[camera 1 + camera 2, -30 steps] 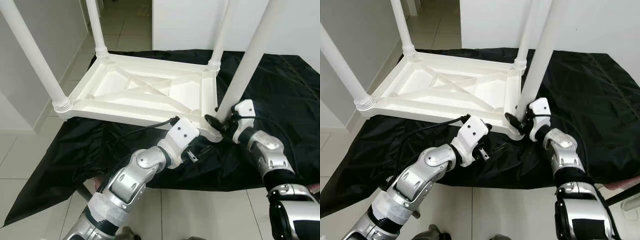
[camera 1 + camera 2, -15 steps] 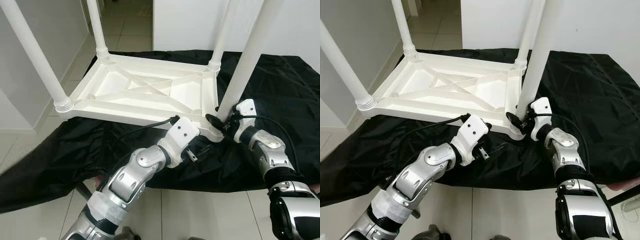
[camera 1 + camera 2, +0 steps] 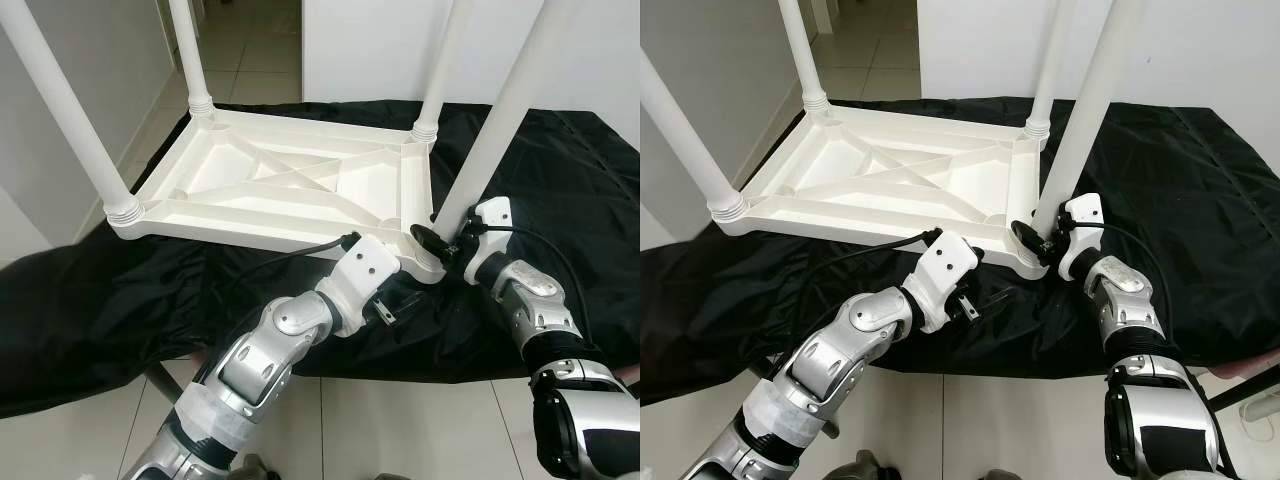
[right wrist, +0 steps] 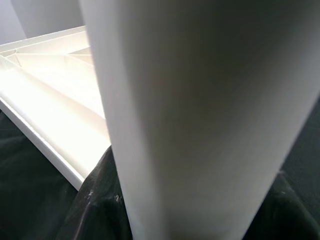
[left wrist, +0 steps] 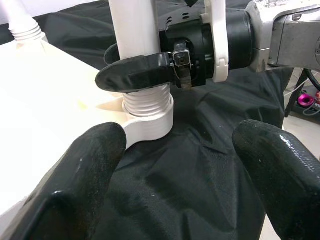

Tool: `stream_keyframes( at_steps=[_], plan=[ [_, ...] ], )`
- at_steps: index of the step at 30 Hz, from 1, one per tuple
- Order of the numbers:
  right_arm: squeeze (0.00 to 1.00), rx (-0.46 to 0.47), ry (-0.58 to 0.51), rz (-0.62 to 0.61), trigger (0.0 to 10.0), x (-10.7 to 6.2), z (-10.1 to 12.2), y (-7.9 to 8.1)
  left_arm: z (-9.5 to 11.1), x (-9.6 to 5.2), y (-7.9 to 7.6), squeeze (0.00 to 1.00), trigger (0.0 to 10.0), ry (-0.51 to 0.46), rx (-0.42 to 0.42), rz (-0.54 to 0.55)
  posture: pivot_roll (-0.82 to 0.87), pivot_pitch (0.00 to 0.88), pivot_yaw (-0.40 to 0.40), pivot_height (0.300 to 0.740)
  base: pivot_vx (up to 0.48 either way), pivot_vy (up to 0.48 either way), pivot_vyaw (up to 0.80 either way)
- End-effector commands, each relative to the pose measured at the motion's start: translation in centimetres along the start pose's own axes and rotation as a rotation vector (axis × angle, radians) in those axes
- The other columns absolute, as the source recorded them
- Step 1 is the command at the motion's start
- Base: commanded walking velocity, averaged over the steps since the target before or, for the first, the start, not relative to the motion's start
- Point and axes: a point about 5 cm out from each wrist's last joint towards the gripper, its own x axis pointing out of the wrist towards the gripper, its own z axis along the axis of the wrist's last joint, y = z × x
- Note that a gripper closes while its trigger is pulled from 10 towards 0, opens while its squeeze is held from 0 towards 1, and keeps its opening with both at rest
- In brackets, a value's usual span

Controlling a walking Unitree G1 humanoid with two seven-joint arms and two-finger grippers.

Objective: Building children table

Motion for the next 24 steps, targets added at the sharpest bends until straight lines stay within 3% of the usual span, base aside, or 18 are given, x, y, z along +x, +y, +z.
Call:
stream_keyframes(
  at_steps=[1, 5, 7, 9, 16, 18, 20, 21, 24],
  plan=[
    [0.0, 0.067, 0.086, -0.01, 10.0, -0.2, -2.3, 0.8, 0.5, 0.0, -0.5, 0.0, 10.0, -0.008, 0.023, -0.062, -0.03, 0.0, 0.039, 0.74, 0.0, 0.0, 0.0],
    [0.0, 0.056, 0.085, -0.072, 10.0, 0.0, -2.2, 0.7, 0.4, 0.0, -0.5, 0.0, 10.0, -0.009, 0.024, -0.057, -0.03, 0.0, 0.032, 0.74, 0.0, 0.0, 0.0],
    [0.0, 0.023, 0.081, -0.184, 10.0, 0.3, -2.2, 0.9, 0.4, -0.1, -0.5, 0.0, 10.0, -0.011, 0.023, -0.049, -0.02, 0.0, 0.02, 0.74, 0.0, 0.0, 0.0],
    [0.0, 0.008, 0.079, -0.221, 10.0, 0.4, -2.1, 1.0, 0.4, -0.1, -0.5, 0.0, 10.0, -0.011, 0.023, -0.047, -0.02, 0.0, 0.019, 0.74, 0.0, 0.0, 0.0],
    [0.0, 0.087, 0.041, -0.361, 10.0, 0.9, -2.1, 2.6, 0.4, -0.2, -0.5, 0.0, 10.0, -0.011, 0.021, -0.043, -0.02, 0.0, 0.016, 0.74, 0.0, 0.0, 0.0],
    [0.0, 0.135, 0.034, -0.475, 10.0, 1.0, -2.5, 4.1, 0.4, -0.2, -0.6, 0.0, 10.0, -0.012, 0.02, -0.041, -0.02, 0.0, 0.012, 0.74, 0.0, 0.0, 0.0],
    [0.0, 0.135, 0.034, -0.475, 10.0, 1.0, -2.5, 4.1, 0.4, -0.2, -0.6, 0.0, 10.0, -0.012, 0.02, -0.041, -0.02, 0.0, 0.012, 0.74, 0.0, 0.0, 0.0],
    [0.0, 0.151, 0.027, -0.532, 10.0, 0.9, -2.5, 5.1, 0.4, -0.2, -0.5, 0.0, 10.0, -0.012, 0.019, -0.039, -0.02, 0.0, 0.011, 0.74, 0.0, 0.0, 0.0],
    [0.0, 0.174, 0.02, -0.587, 10.0, 0.9, -2.6, 6.0, 0.4, -0.2, -0.5, 0.0, 10.0, -0.013, 0.019, -0.037, -0.02, 0.0, 0.011, 0.74, 0.0, 0.0, 0.0]
  ],
)
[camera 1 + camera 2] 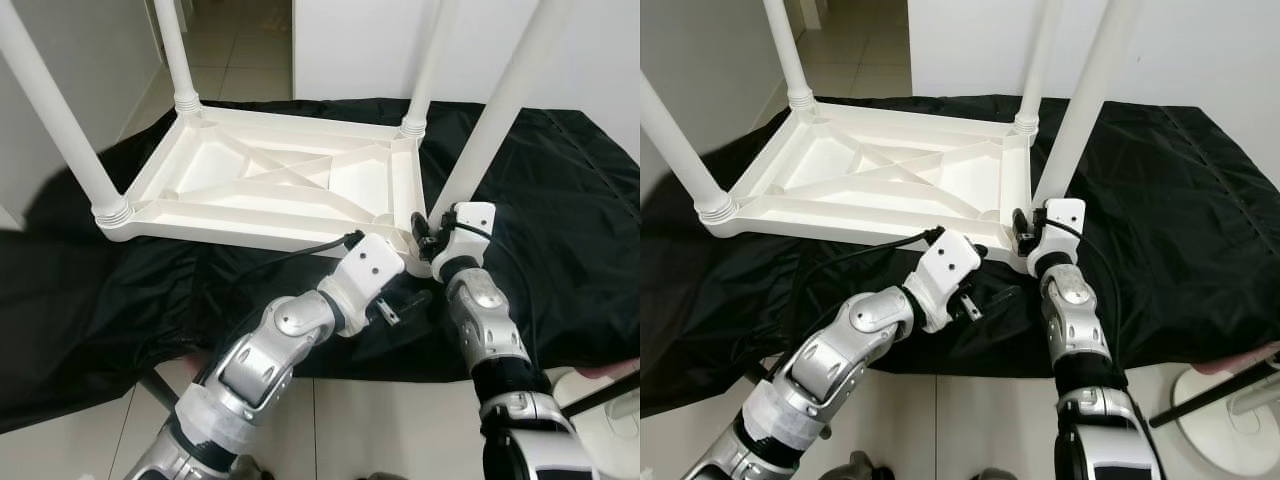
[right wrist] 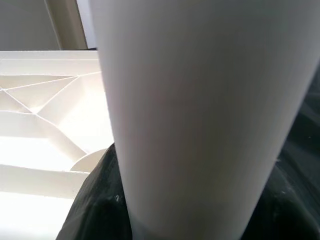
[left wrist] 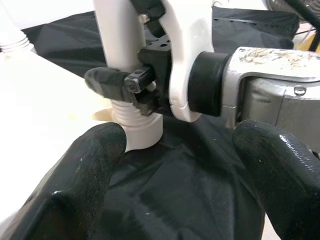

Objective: Building children table

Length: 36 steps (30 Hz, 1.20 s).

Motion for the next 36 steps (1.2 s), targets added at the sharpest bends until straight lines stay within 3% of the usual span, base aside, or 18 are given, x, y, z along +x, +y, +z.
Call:
stream_keyframes(
  at_steps=[1, 8, 14, 15, 19, 26, 27, 36],
  plan=[
    [0.0, 0.043, 0.108, -0.153, 10.0, -1.8, -2.6, 0.9, -0.2, -0.1, -0.2, 0.0, 10.0, 0.008, 0.003, -0.028, -0.02, 0.0, 0.005, 0.74, 0.0, 0.0, 0.0],
    [0.0, 0.054, 0.08, -0.295, 10.0, -3.0, -2.3, 1.8, -0.1, -0.1, -0.3, 0.0, 10.0, 0.005, -0.002, -0.02, -0.03, 0.007, 0.016, 0.74, 0.0, 0.0, 0.0],
    [0.0, 0.058, 0.049, -0.278, 10.0, -3.1, -1.6, 1.5, -0.1, -0.1, -0.5, 0.0, 10.0, 0.005, 0.0, -0.028, -0.03, 0.009, 0.016, 0.74, 0.0, 0.0, 0.0],
    [1.0, 0.064, 0.032, -0.274, 10.0, -3.3, -1.2, 1.6, -0.1, -0.1, -0.5, 0.0, 10.0, 0.005, 0.001, -0.028, -0.03, 0.008, 0.018, 0.74, 0.0, 0.0, 0.0],
    [1.0, 0.091, -0.07, -0.179, 10.0, -3.4, 0.4, 1.8, -0.1, -0.1, -0.2, 0.0, 10.0, 0.003, 0.008, -0.023, -0.03, 0.008, 0.016, 0.74, 0.0, 0.0, 0.0],
    [1.0, 0.074, -0.093, -0.098, 10.0, -3.4, 0.9, 1.5, 0.0, -0.2, -0.1, 0.0, 10.0, -0.001, 0.014, -0.015, -0.02, 0.006, 0.012, 0.74, 0.0, 0.0, 0.0],
    [0.0, 0.062, -0.095, -0.056, 10.0, -3.5, 1.0, 1.2, 0.0, -0.2, 0.0, 0.0, 10.0, -0.002, 0.017, -0.012, -0.02, 0.003, 0.011, 0.74, 0.0, 0.0, 0.0],
    [0.0, -0.052, -0.053, 0.215, 10.0, -2.4, 0.7, -1.1, 0.1, -0.2, 0.4, 0.0, 10.0, -0.005, 0.032, -0.008, -0.02, 0.0, 0.012, 0.74, 0.0, 0.0, 0.0]
  ],
)
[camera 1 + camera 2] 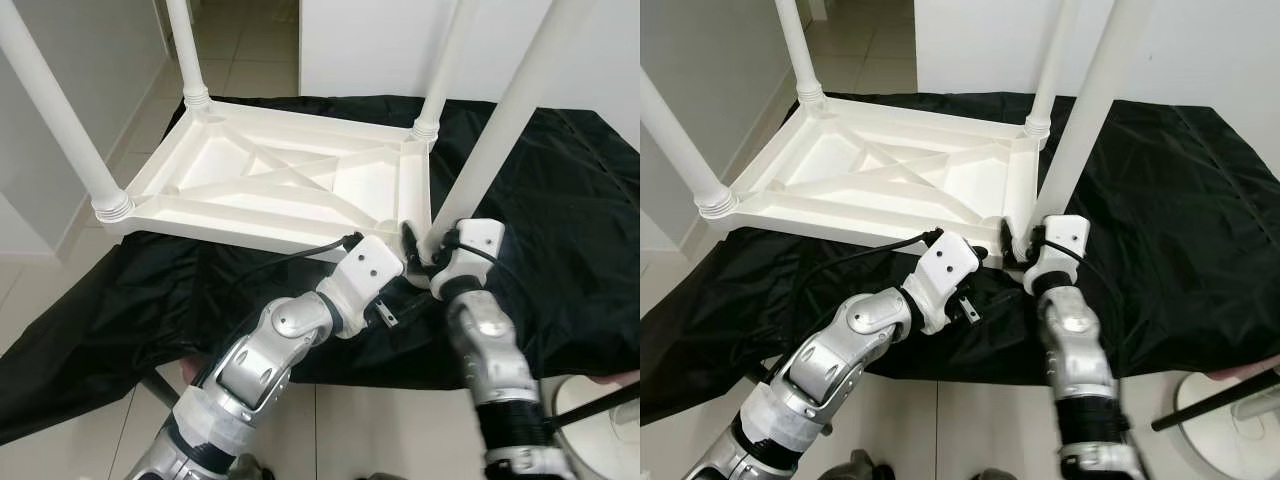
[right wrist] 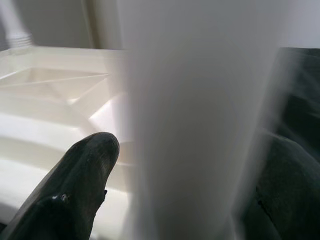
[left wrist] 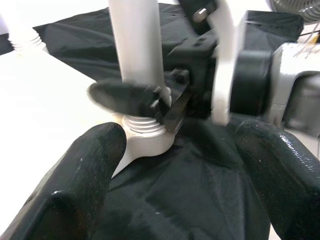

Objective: Building children table

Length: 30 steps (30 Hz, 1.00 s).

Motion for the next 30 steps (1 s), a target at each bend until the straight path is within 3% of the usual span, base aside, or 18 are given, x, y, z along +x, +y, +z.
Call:
stream_keyframes(
  at_steps=[1, 4, 6, 7, 18, 19, 22, 23, 24, 25, 30],
  plan=[
    [0.0, 0.003, 0.006, 0.049, 10.0, 0.3, -0.2, 0.1, 0.1, 0.1, 0.2, 0.0, 10.0, 0.003, 0.021, 0.003, -0.02, 0.0, 0.012, 0.74, 0.0, 0.0, 0.0],
    [0.0, -0.032, 0.022, 0.161, 10.0, 1.1, 0.0, -0.5, 0.1, -0.1, 0.2, 0.0, 10.0, -0.002, 0.027, -0.021, -0.02, 0.0, 0.013, 0.74, 0.0, 0.0, 0.0],
    [0.0, -0.032, 0.022, 0.161, 10.0, 1.1, 0.0, -0.5, 0.1, -0.1, 0.2, 0.0, 10.0, -0.002, 0.027, -0.021, -0.02, 0.0, 0.013, 0.74, 0.0, 0.0, 0.0],
    [0.0, -0.05, 0.037, 0.264, 10.0, 1.9, 0.1, -0.7, 0.1, -0.5, -0.1, 0.0, 10.0, -0.011, 0.016, -0.078, -0.01, 0.0, 0.013, 0.74, 0.0, 0.0, 0.0],
    [0.0, -0.118, 0.074, 0.415, 10.0, 3.2, 0.6, -1.6, 0.2, -1.0, -0.4, 0.0, 10.0, -0.009, -0.007, -0.165, -0.01, 0.0, 0.016, 0.74, 0.0, 0.0, 0.0],
    [0.0, -0.123, 0.091, 0.424, 5.6, 3.2, 0.4, -1.9, 0.2, -1.0, -0.4, 0.0, 10.0, -0.008, -0.002, -0.161, 0.0, 0.0, 0.015, 0.74, 0.0, 0.0, 0.0],
    [0.0, -0.131, 0.103, 0.434, 5.6, 3.2, 0.2, -2.2, 0.2, -1.0, -0.3, 0.0, 10.0, -0.008, 0.004, -0.156, 0.0, 0.0, 0.013, 0.74, 0.0, 0.0, 0.0],
    [0.0, -0.128, 0.117, 0.441, 3.5, 3.1, 0.0, -2.4, 0.2, -1.0, -0.3, 0.0, 10.0, -0.008, 0.008, -0.152, 0.0, 0.0, 0.012, 0.74, 0.0, 0.0, 0.0],
    [0.0, -0.128, 0.117, 0.441, 3.5, 3.1, 0.0, -2.4, 0.2, -1.0, -0.3, 0.0, 10.0, -0.008, 0.008, -0.152, 0.0, 0.0, 0.012, 0.74, 0.0, 0.0, 0.0],
    [0.0, -0.126, 0.133, 0.452, 0.0, 3.0, -0.4, -2.7, 0.2, -1.0, -0.3, 0.0, 10.0, -0.007, 0.009, -0.149, 0.0, 0.0, 0.012, 0.74, 0.0, 0.0, 0.0],
    [0.0, -0.104, 0.189, 0.433, 0.0, 2.4, -1.6, -3.5, 0.2, -1.2, -0.5, 0.0, 10.0, -0.005, 0.005, -0.148, 0.0, 0.0, 0.012, 0.74, 0.0, 0.0, 0.0]
  ],
)
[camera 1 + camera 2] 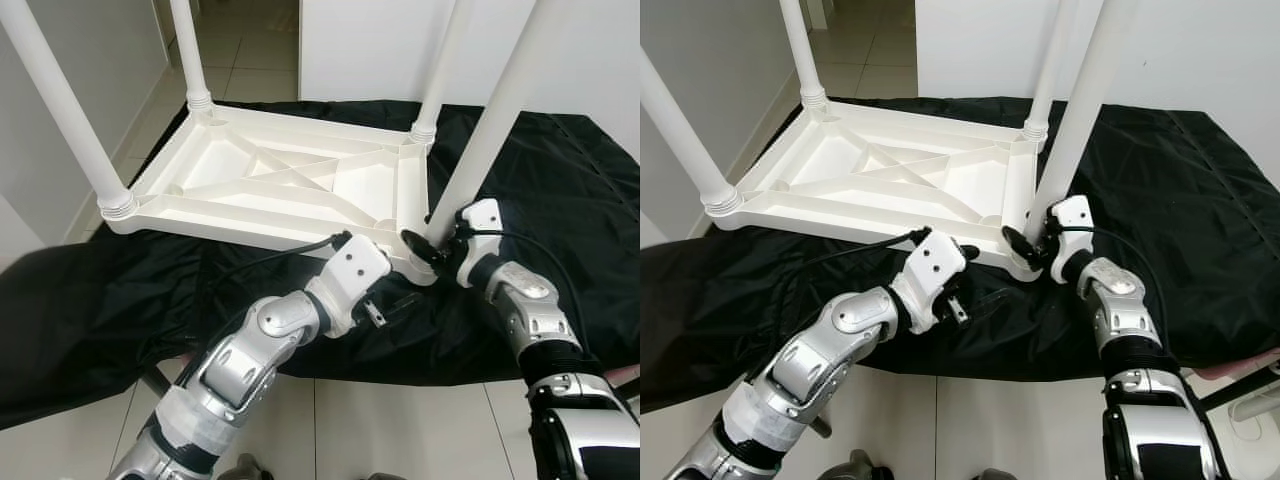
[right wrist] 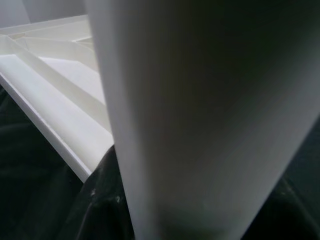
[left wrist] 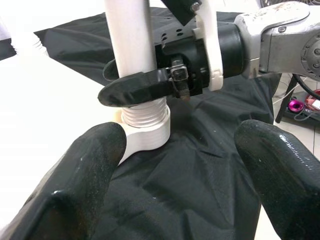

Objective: Building children table

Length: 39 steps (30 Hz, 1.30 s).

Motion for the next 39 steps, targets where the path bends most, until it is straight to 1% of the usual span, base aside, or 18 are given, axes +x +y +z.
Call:
stream_keyframes(
  at_steps=[1, 5, 7, 8, 11, 14, 15, 17, 19, 21, 24, 27, 30, 32, 35, 36, 37, 39],
  plan=[
    [0.0, 0.016, 0.062, 0.01, 0.0, -0.2, -1.3, 0.2, 0.2, -0.1, -0.9, 0.0, 10.0, -0.003, 0.005, -0.128, 0.0, 0.0, 0.012, 0.74, 0.0, 0.0, 0.0],
    [0.0, 0.034, 0.082, -0.004, 0.0, -0.8, -2.1, 0.3, 0.2, -0.1, -1.1, 0.0, 10.0, 0.0, 0.002, -0.132, -0.01, 0.0, 0.016, 0.74, 0.0, 0.0, 0.0],
    [0.0, 0.034, 0.082, -0.004, 0.0, -0.8, -2.1, 0.3, 0.2, -0.1, -1.1, 0.0, 10.0, 0.0, 0.002, -0.132, -0.01, 0.0, 0.016, 0.74, 0.0, 0.0, 0.0],
    [0.0, 0.042, 0.078, -0.015, 10.0, -0.8, -2.2, 0.4, 0.2, -0.2, -1.1, 0.0, 10.0, 0.001, 0.002, -0.134, -0.01, 0.0, 0.019, 0.74, 0.0, 0.0, 0.0],
    [0.0, 0.057, 0.071, -0.025, 10.0, -0.8, -2.3, 0.5, 0.2, -0.2, -1.2, 0.0, 10.0, 0.001, 0.003, -0.136, -0.01, 0.0, 0.019, 0.74, 0.0, 0.0, 0.0],
    [0.0, 0.082, 0.07, -0.07, 10.0, -0.7, -2.4, 0.7, 0.2, -0.2, -1.3, 0.0, 10.0, 0.003, 0.004, -0.138, -0.01, 0.0, 0.017, 0.74, 0.0, 0.0, 0.0],
    [0.0, 0.102, 0.074, -0.11, 10.0, -0.6, -2.6, 0.8, 0.2, -0.2, -1.3, 0.0, 10.0, 0.003, 0.005, -0.139, -0.02, 0.0, 0.016, 0.74, 0.0, 0.0, 0.0],
    [0.0, 0.102, 0.074, -0.11, 10.0, -0.6, -2.6, 0.8, 0.2, -0.2, -1.3, 0.0, 10.0, 0.003, 0.005, -0.139, -0.02, 0.0, 0.016, 0.74, 0.0, 0.0, 0.0],
    [0.0, 0.123, 0.063, -0.123, 10.0, -0.4, -2.7, 1.4, 0.1, -0.2, -1.4, 0.0, 10.0, 0.003, 0.003, -0.14, -0.02, 0.0, 0.017, 0.74, 0.0, 0.0, 0.0],
    [0.0, 0.168, 0.052, -0.138, 10.0, -0.3, -2.8, 1.9, 0.1, -0.1, -1.4, 0.0, 10.0, 0.001, 0.002, -0.14, -0.02, 0.0, 0.017, 0.74, 0.0, 0.0, 0.0],
    [0.0, 0.203, 0.043, -0.166, 10.0, -0.1, -2.9, 2.1, 0.2, 0.0, -1.4, 0.0, 10.0, -0.001, 0.001, -0.139, -0.03, 0.0, 0.015, 0.74, 0.0, 0.0, 0.0],
    [0.0, 0.194, 0.043, -0.174, 10.0, -0.1, -2.8, 2.2, 0.2, 0.0, -1.3, 0.0, 10.0, -0.001, 0.002, -0.139, -0.03, 0.0, 0.015, 0.74, 0.0, 0.0, 0.0],
    [0.0, 0.209, 0.03, -0.264, 10.0, 0.4, -2.5, 3.0, 0.3, 0.2, -1.2, 0.0, 10.0, -0.008, 0.008, -0.13, -0.04, 0.0, 0.008, 0.74, 0.0, 0.0, 0.0],
    [0.0, 0.209, 0.03, -0.264, 10.0, 0.4, -2.5, 3.0, 0.3, 0.2, -1.2, 0.0, 10.0, -0.008, 0.008, -0.13, -0.04, 0.0, 0.008, 0.74, 0.0, 0.0, 0.0],
    [0.0, 0.238, 0.026, -0.393, 10.0, 0.8, -2.3, 4.5, 0.4, 0.4, -0.9, 0.0, 10.0, -0.016, 0.018, -0.115, -0.03, 0.0, 0.002, 0.74, 0.0, 0.0, 0.0],
    [0.0, 0.238, 0.026, -0.393, 10.0, 0.8, -2.3, 4.5, 0.4, 0.4, -0.9, 0.0, 10.0, -0.016, 0.018, -0.115, -0.03, 0.0, 0.002, 0.74, 0.0, 0.0, 0.0],
    [0.0, 0.242, 0.023, -0.429, 10.0, 0.8, -2.3, 4.9, 0.4, 0.4, -0.8, 0.0, 10.0, -0.019, 0.02, -0.11, -0.03, 0.0, 0.001, 0.74, 0.0, 0.0, 0.0],
    [0.0, 0.242, 0.023, -0.429, 10.0, 0.8, -2.3, 4.9, 0.4, 0.4, -0.8, 0.0, 10.0, -0.019, 0.02, -0.11, -0.03, 0.0, 0.001, 0.74, 0.0, 0.0, 0.0]
  ],
)
